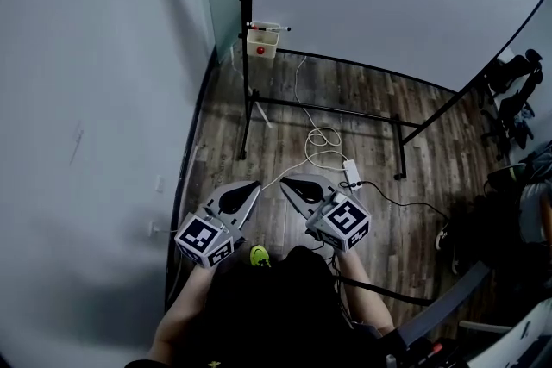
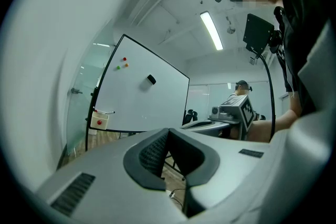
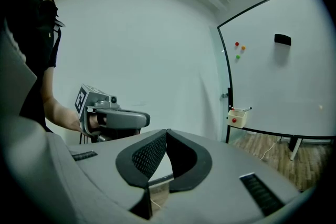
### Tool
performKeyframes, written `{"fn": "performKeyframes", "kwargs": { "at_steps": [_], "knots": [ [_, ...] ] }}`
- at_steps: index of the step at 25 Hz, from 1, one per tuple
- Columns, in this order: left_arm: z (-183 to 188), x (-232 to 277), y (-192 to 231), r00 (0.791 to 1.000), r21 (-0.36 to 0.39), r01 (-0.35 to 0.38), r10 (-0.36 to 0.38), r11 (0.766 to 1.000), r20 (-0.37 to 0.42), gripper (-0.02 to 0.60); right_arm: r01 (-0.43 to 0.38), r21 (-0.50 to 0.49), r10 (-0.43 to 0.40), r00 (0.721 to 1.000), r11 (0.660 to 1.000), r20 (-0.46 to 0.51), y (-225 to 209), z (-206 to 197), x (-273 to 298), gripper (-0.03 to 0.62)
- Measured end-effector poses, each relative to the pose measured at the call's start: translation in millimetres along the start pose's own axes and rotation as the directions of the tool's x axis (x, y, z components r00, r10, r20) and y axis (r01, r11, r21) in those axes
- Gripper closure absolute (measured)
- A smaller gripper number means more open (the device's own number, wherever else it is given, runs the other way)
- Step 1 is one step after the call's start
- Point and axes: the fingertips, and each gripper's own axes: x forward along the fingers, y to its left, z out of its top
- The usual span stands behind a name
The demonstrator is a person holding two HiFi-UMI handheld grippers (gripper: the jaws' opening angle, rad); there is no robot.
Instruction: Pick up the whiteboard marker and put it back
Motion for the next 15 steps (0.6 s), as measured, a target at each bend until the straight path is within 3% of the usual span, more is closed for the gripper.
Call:
{"fn": "performKeyframes", "kwargs": {
  "at_steps": [15],
  "knots": [
    [-5.1, -9.3, 16.9, 0.999, -0.031, -0.038, 0.039, 0.999, 0.011, 0.557, -0.033, 0.026, 0.034, 0.999, 0.999, -0.019, 3.7, -10.9, 8.1, 0.592]
  ]
}}
